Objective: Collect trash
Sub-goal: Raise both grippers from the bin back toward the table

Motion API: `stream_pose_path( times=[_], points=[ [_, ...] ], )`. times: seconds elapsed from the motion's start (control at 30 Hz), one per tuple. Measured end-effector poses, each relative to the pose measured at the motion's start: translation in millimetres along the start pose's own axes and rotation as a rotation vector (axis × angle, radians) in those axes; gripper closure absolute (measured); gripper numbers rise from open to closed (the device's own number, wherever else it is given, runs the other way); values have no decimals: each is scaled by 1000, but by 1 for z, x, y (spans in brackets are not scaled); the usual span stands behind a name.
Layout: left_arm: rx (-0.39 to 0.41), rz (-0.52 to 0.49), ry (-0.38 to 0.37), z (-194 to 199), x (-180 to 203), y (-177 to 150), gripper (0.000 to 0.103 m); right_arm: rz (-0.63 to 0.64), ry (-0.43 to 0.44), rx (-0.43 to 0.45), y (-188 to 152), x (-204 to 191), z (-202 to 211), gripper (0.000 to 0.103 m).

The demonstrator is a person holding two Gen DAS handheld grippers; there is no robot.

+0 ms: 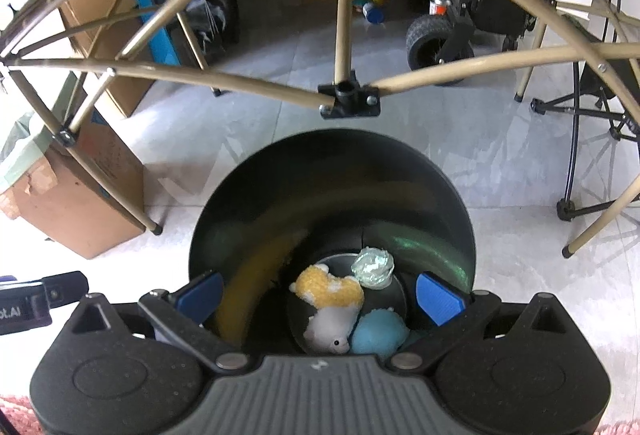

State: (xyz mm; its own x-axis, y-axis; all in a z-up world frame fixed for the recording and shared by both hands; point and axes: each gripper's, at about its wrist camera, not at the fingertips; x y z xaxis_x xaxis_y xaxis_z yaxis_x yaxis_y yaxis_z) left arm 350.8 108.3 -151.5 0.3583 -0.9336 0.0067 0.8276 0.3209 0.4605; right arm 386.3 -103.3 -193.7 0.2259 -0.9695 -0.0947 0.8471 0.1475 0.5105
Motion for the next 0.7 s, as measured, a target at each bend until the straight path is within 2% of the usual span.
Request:
stream_pose_path(
  times=[0.23, 0.4, 0.57, 0.7],
  points=[
    [62, 4, -13, 16, 1, -1, 1, 31, -3, 101, -1, 5, 27, 0],
    [128, 12, -34, 33, 2, 0, 1, 62, -4, 216, -2, 6, 53, 0],
    [194, 16, -54, 53, 4, -1, 1, 85, 69, 325, -5, 7, 82, 0],
    [236, 23, -71, 71, 7, 1, 1, 87, 86, 401, -5, 7, 107, 0]
  ],
)
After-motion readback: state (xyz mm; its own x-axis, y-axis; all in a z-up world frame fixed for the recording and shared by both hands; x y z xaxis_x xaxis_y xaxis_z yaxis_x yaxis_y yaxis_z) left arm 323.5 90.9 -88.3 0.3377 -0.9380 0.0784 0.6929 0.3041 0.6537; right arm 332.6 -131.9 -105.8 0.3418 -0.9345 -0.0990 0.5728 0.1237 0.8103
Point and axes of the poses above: each gripper's, at about its wrist camera, not at the fingertips, and z roughly against the way its jaws point, x to its right, y to its top, and after that the axes turned 7 degrees about z, right-handed
